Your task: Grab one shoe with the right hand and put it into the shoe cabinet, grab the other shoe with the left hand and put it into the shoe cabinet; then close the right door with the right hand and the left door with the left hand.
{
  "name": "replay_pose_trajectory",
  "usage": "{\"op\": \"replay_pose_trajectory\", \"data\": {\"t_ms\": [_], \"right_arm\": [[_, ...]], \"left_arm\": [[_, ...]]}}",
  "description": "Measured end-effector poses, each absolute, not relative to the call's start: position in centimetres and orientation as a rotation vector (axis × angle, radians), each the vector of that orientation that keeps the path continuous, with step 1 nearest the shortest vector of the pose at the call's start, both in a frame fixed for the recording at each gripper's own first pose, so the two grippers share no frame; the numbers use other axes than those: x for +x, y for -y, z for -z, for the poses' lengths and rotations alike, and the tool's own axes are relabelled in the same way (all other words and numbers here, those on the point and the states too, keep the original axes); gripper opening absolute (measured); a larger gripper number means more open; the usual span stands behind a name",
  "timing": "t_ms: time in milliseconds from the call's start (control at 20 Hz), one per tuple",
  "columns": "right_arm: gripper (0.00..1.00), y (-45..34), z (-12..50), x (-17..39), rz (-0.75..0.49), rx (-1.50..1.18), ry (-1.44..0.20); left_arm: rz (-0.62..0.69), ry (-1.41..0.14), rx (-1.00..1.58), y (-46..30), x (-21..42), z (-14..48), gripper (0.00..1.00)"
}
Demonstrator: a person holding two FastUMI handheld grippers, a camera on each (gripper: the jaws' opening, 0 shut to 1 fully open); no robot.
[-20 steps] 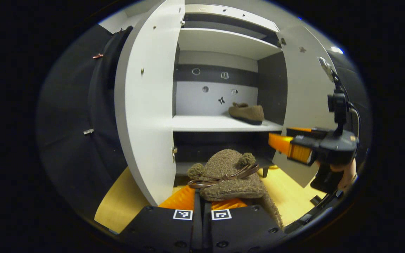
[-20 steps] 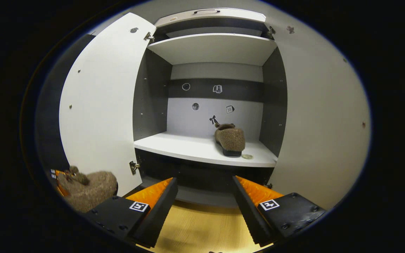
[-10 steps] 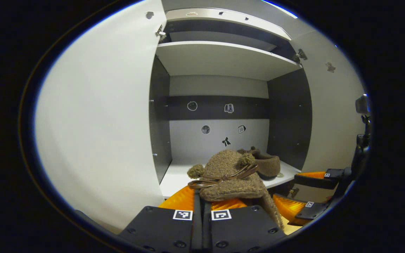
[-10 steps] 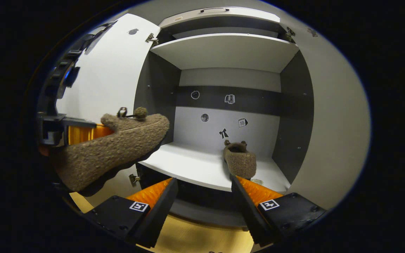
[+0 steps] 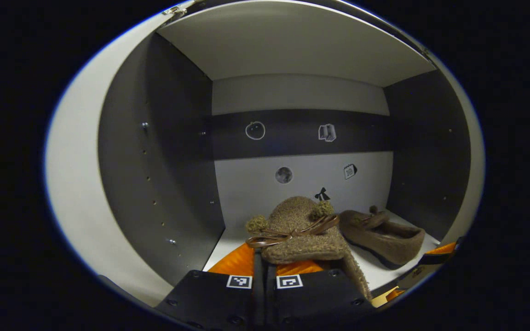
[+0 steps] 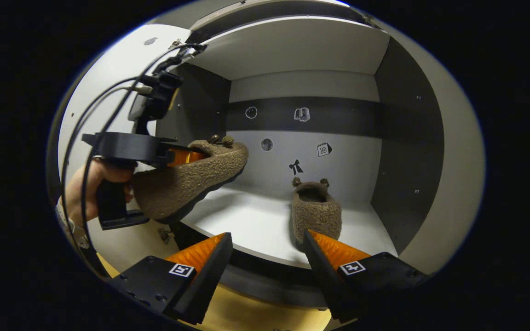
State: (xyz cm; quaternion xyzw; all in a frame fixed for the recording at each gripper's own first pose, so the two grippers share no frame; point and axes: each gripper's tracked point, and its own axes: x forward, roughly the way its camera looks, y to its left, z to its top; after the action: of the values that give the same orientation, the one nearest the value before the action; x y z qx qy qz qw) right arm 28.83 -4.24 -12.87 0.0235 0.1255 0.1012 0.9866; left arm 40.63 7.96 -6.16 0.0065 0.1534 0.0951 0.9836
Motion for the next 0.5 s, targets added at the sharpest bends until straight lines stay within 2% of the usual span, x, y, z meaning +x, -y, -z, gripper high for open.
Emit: {"op": "replay_pose_trajectory", "data": {"t_ms": [300,500], "right_arm": [[0.98,3.5,13.3,29.6,-0.239,0.063,-0.260],[0.98,3.4,13.3,29.6,-0.250,0.076,-0.266]], "left_arm": [[-0.146,-0.455,0.022,-8.9,46.4,11.2,0.06],[-0.111,-0.507,0.069,-8.4,47.9,13.0,0.10]]}}
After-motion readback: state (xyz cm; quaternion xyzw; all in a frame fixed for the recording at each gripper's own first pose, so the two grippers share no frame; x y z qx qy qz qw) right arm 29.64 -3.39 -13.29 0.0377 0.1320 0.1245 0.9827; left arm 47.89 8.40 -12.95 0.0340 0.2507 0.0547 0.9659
